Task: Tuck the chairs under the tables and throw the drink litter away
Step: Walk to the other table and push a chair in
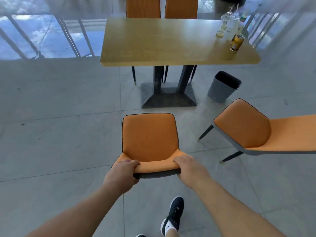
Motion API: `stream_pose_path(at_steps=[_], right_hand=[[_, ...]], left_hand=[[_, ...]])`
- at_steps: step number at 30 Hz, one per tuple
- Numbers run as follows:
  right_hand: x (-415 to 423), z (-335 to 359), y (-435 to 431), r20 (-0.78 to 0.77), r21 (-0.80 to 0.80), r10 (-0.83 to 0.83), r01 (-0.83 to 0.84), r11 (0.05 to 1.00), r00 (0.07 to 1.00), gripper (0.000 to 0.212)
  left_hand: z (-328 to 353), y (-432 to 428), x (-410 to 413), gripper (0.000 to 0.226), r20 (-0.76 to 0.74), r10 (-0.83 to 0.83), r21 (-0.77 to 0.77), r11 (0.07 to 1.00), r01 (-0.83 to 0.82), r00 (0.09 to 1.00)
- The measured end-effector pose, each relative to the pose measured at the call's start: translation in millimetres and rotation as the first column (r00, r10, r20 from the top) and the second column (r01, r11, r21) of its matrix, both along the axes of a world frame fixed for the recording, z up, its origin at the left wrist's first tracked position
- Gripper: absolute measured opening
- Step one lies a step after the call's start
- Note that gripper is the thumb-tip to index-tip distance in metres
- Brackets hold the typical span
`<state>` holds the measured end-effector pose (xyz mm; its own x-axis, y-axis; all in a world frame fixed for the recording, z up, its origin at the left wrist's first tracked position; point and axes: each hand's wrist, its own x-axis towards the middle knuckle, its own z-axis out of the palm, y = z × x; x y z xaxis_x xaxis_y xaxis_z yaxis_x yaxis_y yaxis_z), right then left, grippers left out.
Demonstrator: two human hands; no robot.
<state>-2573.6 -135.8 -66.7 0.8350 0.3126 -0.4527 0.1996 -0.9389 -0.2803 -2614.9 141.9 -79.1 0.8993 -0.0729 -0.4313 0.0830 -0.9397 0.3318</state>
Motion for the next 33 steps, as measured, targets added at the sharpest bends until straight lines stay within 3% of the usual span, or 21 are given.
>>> stream_pose_path(at_steps=[8,14,20,23,28,31,33], right_hand=[[144,0,-16,0.036,0.012,0.093,-0.093,0.996,0.995,0.034],[253,-3,-20,0.048,-0.016,0.097,-0.096,0.995,0.994,0.040],[347,-4,-18,0.050,-0.004,0.005,-0.005,1.000,0.999,0.044],[367,-3,-10,0.041,-0.017,0.050,-0.050,0.999,0.998,0.043],[360,-1,-5,-0.021,-0.018,0.065,-0.066,0.998,0.998,0.048],[357,21,-27,-0.046,0.045,0.036,-0.033,0.998,0.998,0.062],[355,46,-58,-0.002,0.067,0.004,-0.004,0.998,1.000,0.070]], left_hand=[[5,-24,134,0.047,0.000,0.112,0.024,0.993,-0.112,0.994],[-5,-27,238,0.045,0.044,0.123,0.036,0.992,-0.124,0.991],[-3,-31,333,0.044,0.046,0.110,0.030,0.993,-0.111,0.993],[3,-24,356,0.046,0.012,0.117,0.086,0.989,-0.118,0.993],[13,-21,359,0.063,-0.179,0.104,0.148,0.986,-0.078,0.978],[37,-64,379,0.077,-0.298,0.081,0.259,0.966,-0.001,0.951],[55,-110,396,0.081,-0.286,0.010,0.259,0.964,0.067,0.958]])
